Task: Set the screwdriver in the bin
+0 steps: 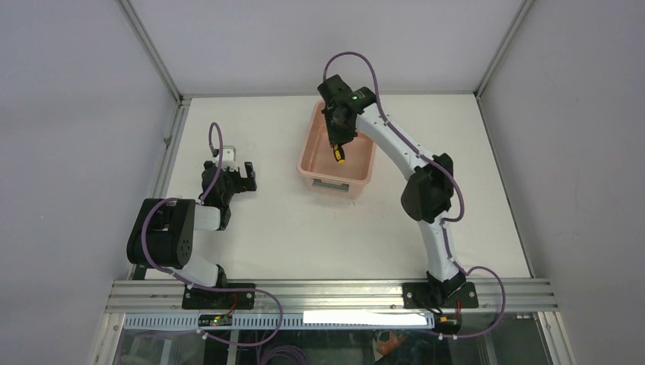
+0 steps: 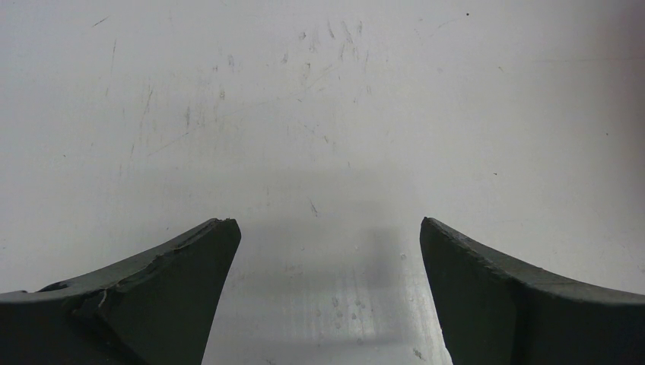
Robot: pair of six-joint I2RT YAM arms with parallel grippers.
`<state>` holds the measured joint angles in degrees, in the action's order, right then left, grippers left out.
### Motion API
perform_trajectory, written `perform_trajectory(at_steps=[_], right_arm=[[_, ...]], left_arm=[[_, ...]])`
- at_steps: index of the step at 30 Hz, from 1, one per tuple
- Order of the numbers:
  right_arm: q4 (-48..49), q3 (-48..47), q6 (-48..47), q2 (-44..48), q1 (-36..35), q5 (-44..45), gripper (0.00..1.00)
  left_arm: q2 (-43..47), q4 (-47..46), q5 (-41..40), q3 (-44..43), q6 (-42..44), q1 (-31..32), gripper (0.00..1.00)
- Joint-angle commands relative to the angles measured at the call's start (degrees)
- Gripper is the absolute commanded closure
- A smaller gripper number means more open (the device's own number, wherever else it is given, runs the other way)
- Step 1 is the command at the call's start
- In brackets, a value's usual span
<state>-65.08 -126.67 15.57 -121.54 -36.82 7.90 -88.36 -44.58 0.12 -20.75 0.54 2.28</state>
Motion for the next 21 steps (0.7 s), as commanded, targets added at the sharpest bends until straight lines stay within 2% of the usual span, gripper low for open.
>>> perform_trajectory(at_steps=[1,9,12,15,18,21], right_arm=[[4.6,0.5,4.6,-3.3,0.4,5.1,1.00],[11.4,8.9,9.7,-8.5,2.6,2.6,0.92],[14.4,12.5,11.1,-8.9,3.1,1.3,0.85],[15.6,13.7,11.5,-9.5,3.3,0.4,0.73],[15.3,13.2,10.0,-9.5,3.3,-1.8,0.56],[14.5,12.0,9.2,-7.2,3.4,-1.6,0.47]], left_arm=[[2.0,-1.5,0.7,-1.2,-1.1,0.4,0.01],[2.0,-1.5,0.8,-1.2,-1.1,0.4,0.01],[2.0,-1.5,0.8,-1.2,-1.1,0.4,0.01],[2.0,-1.5,0.8,-1.2,-1.1,0.4,0.01],[2.0,-1.5,0.8,-1.2,-1.1,0.4,0.01],[2.0,-1.5,0.8,-1.2,-1.1,0.4,0.01]])
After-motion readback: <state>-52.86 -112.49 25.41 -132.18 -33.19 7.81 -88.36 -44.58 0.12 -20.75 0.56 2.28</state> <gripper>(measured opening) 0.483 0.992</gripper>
